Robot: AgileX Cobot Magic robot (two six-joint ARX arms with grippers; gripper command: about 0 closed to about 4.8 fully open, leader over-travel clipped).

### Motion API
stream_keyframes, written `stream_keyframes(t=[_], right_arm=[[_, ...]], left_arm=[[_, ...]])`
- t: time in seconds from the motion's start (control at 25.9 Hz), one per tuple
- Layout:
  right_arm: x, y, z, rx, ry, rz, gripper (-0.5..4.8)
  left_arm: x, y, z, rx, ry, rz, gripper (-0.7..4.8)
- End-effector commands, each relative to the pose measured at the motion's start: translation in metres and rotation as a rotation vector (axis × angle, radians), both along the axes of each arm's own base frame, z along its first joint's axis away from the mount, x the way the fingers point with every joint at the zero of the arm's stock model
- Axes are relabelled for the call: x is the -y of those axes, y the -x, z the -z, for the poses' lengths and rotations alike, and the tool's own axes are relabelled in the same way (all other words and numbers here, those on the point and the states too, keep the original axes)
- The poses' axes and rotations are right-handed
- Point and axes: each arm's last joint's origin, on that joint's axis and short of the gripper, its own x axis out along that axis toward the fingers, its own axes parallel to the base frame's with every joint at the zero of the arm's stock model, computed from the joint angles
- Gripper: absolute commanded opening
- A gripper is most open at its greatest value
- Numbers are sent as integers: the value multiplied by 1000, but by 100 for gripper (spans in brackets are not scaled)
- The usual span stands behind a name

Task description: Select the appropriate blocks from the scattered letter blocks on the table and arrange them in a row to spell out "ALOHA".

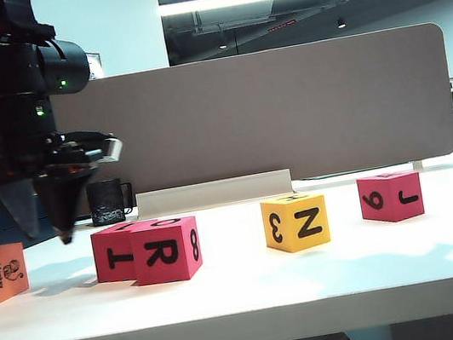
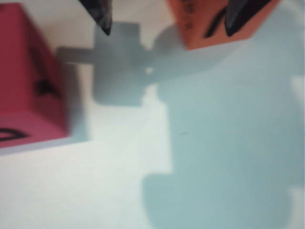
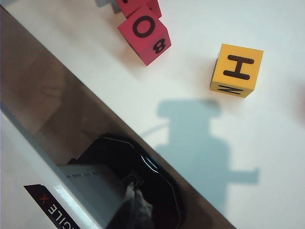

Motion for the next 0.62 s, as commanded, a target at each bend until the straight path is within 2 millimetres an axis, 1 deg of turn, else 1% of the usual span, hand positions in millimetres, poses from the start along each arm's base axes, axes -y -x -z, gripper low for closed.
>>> stream_keyframes(t=[0.04, 0.08, 0.12, 0.15, 0.23, 0.27, 0.31, 0.39, 0.46, 0.5, 0.54, 0.58, 0.62], right_arm=[[0, 0, -2, 13, -9, 1, -5], [0, 0, -3, 14, -9, 1, -5], [0, 0, -3, 17, -12, 1, -5], [-1, -1, -3, 23, -17, 1, -5], [-1, -1, -3, 26, -20, 1, -5], [-1, -1, -3, 26, -20, 1, -5], [-1, -1, -3, 25, -19, 1, -5], [-1, -1, -3, 25, -18, 1, -5], [0, -1, -3, 38, -2, 16, -5], [0, -2, -3, 52, 17, 33, -5], [1, -3, -3, 72, 43, 56, -5], [1, -3, -3, 72, 44, 58, -5], [1, -3, -3, 72, 45, 58, -5]], left_arm=[[-2, 1, -17, 7, -32, -39, 277], [-2, 2, -24, 3, -26, -44, 245], [-2, 5, -36, 8, 1, -50, 192], [-2, 11, -50, 16, 84, -47, 127], [0, 18, -61, 7, 202, -13, 62], [1, 22, -66, -7, 275, 11, 44], [1, 25, -70, -18, 331, 32, 41], [2, 34, -80, -37, 429, 87, -6], [11, 40, -80, -62, 433, 124, -6], [15, 43, -79, -77, 429, 137, -6], [24, 47, -73, -95, 422, 169, -6], [36, 53, -62, -121, 411, 217, -6], [40, 56, -57, -131, 403, 232, -6]])
